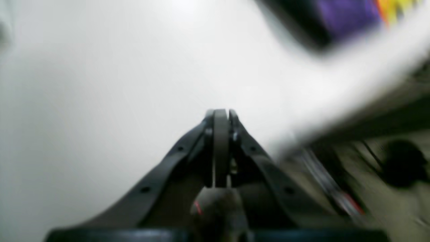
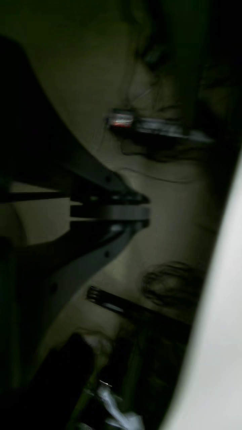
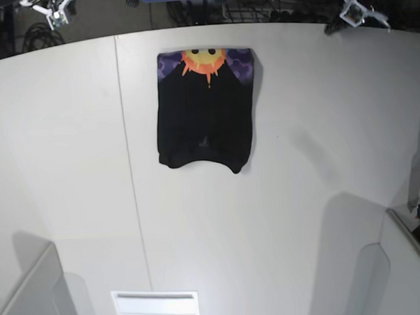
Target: Fold the T-shirt properly
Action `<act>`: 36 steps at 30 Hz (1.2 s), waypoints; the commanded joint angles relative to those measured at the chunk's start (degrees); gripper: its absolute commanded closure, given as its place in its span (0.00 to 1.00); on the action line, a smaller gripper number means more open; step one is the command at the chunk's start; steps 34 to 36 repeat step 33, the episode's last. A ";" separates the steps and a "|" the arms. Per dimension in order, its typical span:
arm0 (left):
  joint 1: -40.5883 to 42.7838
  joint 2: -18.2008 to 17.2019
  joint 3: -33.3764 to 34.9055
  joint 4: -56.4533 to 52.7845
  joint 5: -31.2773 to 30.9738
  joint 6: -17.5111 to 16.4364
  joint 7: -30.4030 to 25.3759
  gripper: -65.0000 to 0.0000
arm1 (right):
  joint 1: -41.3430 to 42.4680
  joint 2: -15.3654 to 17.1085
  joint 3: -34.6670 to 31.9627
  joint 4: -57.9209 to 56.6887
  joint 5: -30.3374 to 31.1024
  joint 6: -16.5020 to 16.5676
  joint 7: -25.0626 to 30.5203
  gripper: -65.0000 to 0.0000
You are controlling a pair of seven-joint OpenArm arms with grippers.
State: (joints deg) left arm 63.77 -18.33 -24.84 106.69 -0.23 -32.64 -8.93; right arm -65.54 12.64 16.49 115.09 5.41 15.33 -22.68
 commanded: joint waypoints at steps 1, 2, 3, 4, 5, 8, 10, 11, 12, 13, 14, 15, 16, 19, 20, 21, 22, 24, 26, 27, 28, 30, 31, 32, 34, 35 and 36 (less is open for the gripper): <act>2.30 0.44 0.27 -1.68 -1.05 -0.10 -3.16 1.00 | -1.67 0.23 -0.89 0.65 0.08 0.45 -1.46 1.00; 3.18 0.88 0.97 -4.58 -0.96 -0.10 -4.21 1.00 | -1.85 0.32 -1.77 0.47 0.08 0.45 -3.57 1.00; 3.44 0.96 1.85 -8.80 0.01 -0.10 -5.53 1.00 | -1.85 0.15 -3.44 -0.49 0.08 0.45 -5.76 1.00; 3.09 0.96 2.91 -13.90 1.68 -0.02 -6.85 1.00 | -1.49 0.15 -5.90 -2.34 0.08 0.45 -7.43 1.00; 1.95 0.88 3.87 -18.74 3.53 -0.02 -7.91 1.00 | -0.44 0.23 -8.27 -4.45 0.08 0.45 -7.87 1.00; -7.28 1.14 7.65 -38.96 10.12 0.07 -12.48 1.00 | 4.66 -0.03 -15.92 -16.14 0.00 0.27 -7.78 1.00; -15.02 1.14 9.50 -53.20 11.88 0.07 -14.68 1.00 | 8.70 -0.38 -20.23 -24.58 0.00 0.18 -7.61 1.00; -19.42 1.14 10.47 -60.76 12.14 0.07 -16.08 1.00 | 10.99 -0.91 -22.60 -29.68 0.26 0.18 -7.52 1.00; -23.37 1.14 11.61 -68.32 12.41 0.07 -17.75 1.00 | 13.19 -1.79 -24.54 -35.13 0.26 0.10 -6.73 1.00; -27.42 0.96 12.84 -75.27 12.58 0.07 -19.51 1.00 | 15.21 -2.58 -25.94 -40.32 0.17 0.10 -4.62 1.00; -31.46 0.96 14.33 -82.21 12.58 0.07 -21.27 1.00 | 17.67 -3.37 -27.00 -46.47 0.17 0.10 -1.37 1.00; -34.80 0.96 15.92 -88.10 12.58 0.16 -22.76 1.00 | 20.22 -4.42 -27.79 -53.15 0.17 0.10 1.97 1.00; -38.23 0.96 17.41 -94.08 12.58 0.86 -23.82 1.00 | 23.74 -5.92 -28.58 -61.68 0.08 0.10 5.67 1.00; -45.26 0.96 24.97 -104.10 12.58 6.40 -23.99 1.00 | 37.10 -9.70 -30.07 -92.45 0.17 0.10 18.59 1.00; -46.58 1.05 28.31 -105.24 12.58 8.69 -22.68 1.00 | 41.49 -11.11 -30.78 -102.47 0.26 0.10 24.57 1.00; -47.37 1.05 31.30 -105.33 12.58 10.97 -21.27 1.00 | 44.48 -11.90 -31.39 -109.51 0.17 0.10 30.02 1.00; -47.81 1.14 34.47 -104.98 12.58 13.43 -19.42 1.00 | 46.59 -12.69 -32.27 -114.52 0.08 0.10 35.73 1.00; -48.78 1.23 39.48 -103.31 12.14 17.13 -15.73 1.00 | 47.47 -12.95 -33.77 -115.09 0.26 0.10 41.97 1.00; -49.04 1.23 41.85 -101.55 12.05 18.27 -13.97 1.00 | 47.30 -12.95 -33.41 -112.85 0.26 0.10 40.83 1.00; -49.13 1.32 42.03 -100.85 12.05 18.53 -13.80 1.00 | 47.12 -12.95 -33.15 -111.26 0.26 0.10 39.69 1.00; -49.22 1.32 41.85 -100.23 12.05 18.53 -13.80 1.00 | 46.42 -12.86 -33.24 -109.94 0.26 0.10 38.90 1.00; -49.31 2.02 41.85 -99.53 12.05 18.53 -13.88 1.00 | 45.71 -12.51 -33.50 -108.19 0.08 0.10 38.72 1.00; -49.31 2.20 41.85 -98.91 12.05 18.53 -13.97 1.00 | 45.63 -11.81 -33.50 -107.66 0.08 0.10 38.72 1.00; -49.22 2.63 41.85 -98.39 12.05 18.53 -13.97 1.00 | 45.54 -11.46 -33.50 -107.48 0.08 0.10 38.72 1.00; -49.22 2.99 41.85 -98.21 12.05 18.53 -13.97 1.00 | 45.27 -11.37 -33.50 -107.40 0.08 0.10 38.72 1.00; -49.22 2.99 41.85 -98.21 12.05 18.53 -13.97 1.00 | 45.27 -11.37 -33.50 -107.40 0.08 0.10 38.72 1.00; -49.22 2.99 41.85 -98.21 12.05 18.53 -13.97 1.00 | 45.27 -11.37 -33.50 -107.40 0.08 0.10 38.72 1.00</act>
